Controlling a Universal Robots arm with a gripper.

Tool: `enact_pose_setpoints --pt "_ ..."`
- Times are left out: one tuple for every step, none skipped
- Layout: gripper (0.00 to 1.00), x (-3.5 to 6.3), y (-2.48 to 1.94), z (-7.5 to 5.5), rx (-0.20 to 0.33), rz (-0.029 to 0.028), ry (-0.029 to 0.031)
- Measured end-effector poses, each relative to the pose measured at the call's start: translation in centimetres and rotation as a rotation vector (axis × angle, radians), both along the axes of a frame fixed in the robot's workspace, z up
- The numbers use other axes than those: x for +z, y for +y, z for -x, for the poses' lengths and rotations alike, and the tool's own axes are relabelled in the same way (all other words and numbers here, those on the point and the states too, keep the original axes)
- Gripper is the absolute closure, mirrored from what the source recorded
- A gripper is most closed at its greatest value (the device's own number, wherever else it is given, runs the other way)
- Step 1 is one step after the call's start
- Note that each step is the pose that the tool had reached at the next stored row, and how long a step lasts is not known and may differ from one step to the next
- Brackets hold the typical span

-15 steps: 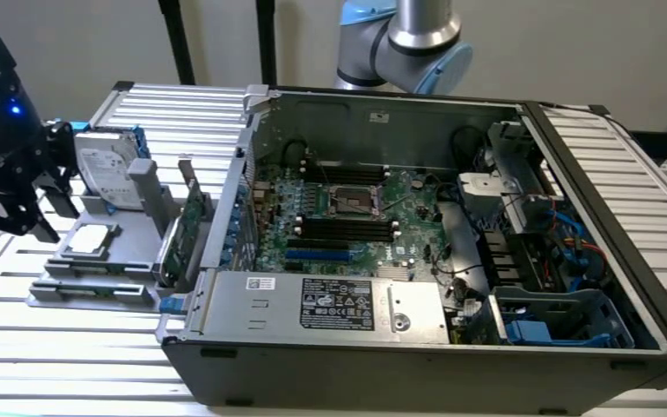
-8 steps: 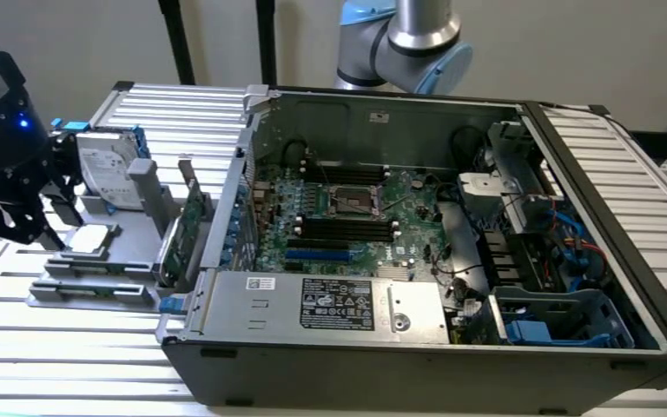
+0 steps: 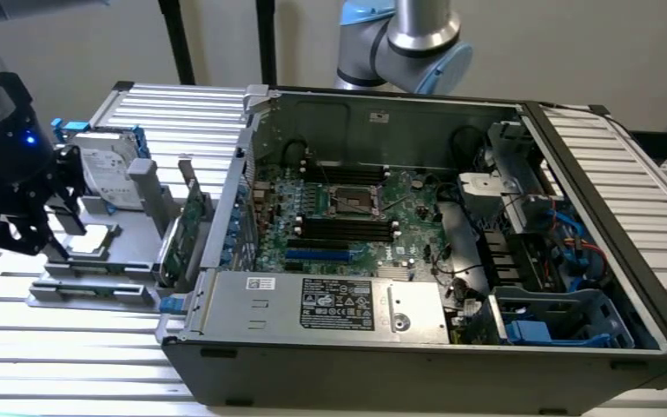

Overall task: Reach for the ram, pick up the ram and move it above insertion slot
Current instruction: 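Pick up the ram and move it above insertion slot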

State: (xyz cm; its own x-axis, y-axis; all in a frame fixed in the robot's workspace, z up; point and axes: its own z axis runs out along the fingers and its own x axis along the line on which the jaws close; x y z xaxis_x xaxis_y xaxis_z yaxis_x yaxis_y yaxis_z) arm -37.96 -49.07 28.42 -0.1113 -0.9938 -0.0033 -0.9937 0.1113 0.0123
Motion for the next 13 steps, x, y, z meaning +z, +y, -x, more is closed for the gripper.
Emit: enact_pose_setpoints --pt "0.58 -0.18 -0.04 0.0 0.000 0.0000 0.0001" --pt "0.58 -0.36 -0.09 0.0 0.000 0.0001 0.0001" --pt "0.58 -0.55 -0.13 0.0 0.001 0.0000 0.0000" --pt "0.58 -0.73 -0.17 0.0 0.001 0.0000 0.0000" --pt "0.58 -0.91 -0.21 0.0 0.001 0.0000 0.0000" --pt "0.58 -1.09 -0.25 0.0 0.001 0.0000 0.0000" --pt "0.58 -1.28 -0.29 0.1 0.001 0.0000 0.0000" --pt "0.58 -1.45 -0.33 0.1 0.001 0.0000 0.0000" --pt "0.58 -1.63 -0.37 0.1 0.001 0.0000 0.0000" --pt "0.58 -1.82 -0.41 0.1 0.002 0.0000 0.0000" --pt "0.58 -2.00 -0.45 0.1 0.002 0.0000 0.0001" --pt "0.58 -2.19 -0.49 0.1 0.002 0.0000 0.0000" --pt "0.58 -2.37 -0.53 0.1 0.002 -0.0001 0.0000"
